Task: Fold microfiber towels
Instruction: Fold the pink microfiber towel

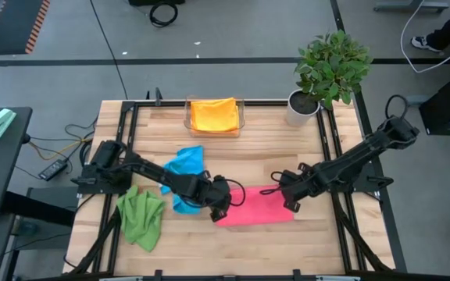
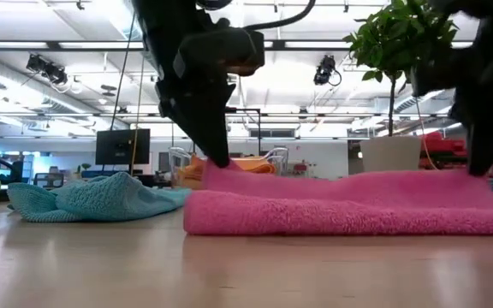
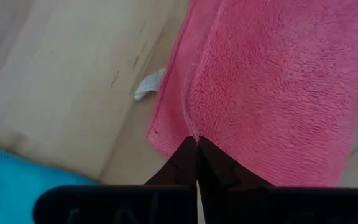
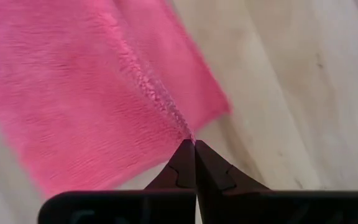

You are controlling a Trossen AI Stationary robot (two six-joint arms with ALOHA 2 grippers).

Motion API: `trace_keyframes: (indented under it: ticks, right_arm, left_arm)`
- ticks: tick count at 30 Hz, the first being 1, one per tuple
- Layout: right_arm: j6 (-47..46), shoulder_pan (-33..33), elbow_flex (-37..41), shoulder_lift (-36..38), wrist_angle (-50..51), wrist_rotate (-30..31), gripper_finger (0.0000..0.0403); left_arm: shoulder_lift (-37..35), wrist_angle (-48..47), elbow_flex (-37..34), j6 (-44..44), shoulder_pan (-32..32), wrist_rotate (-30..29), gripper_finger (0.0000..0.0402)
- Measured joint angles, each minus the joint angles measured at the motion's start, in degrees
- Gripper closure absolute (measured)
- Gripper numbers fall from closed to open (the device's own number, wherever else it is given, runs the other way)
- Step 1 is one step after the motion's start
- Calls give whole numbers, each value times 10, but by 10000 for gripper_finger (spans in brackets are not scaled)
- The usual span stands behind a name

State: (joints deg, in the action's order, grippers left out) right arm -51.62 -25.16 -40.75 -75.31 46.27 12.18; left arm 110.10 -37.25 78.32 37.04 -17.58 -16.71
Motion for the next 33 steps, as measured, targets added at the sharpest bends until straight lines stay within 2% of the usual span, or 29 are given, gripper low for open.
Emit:
trace_keyframes:
  ticks: [9,14,16,19,23,27,30,33]
  right_arm:
    - [28,37,46,0,-60,0,403]
    - [34,46,46,0,-62,32,393]
    - [34,46,46,0,-62,43,381]
    - [32,47,46,0,-63,43,351]
    - [24,63,46,1,-61,43,295]
    - [14,80,34,22,-40,35,238]
    - [-55,55,31,54,-43,-12,218]
    - [-129,-15,46,73,-112,-15,237]
  left_arm:
    - [4,-2,0,-4,22,0,387]
    - [6,-1,0,-4,27,0,394]
    - [7,-4,0,-1,27,0,380]
    - [7,-18,0,20,31,0,336]
    - [7,-64,0,71,41,0,277]
    - [6,-96,0,105,49,0,235]
    - [5,-50,0,62,44,-1,225]
    - [9,32,0,15,35,9,241]
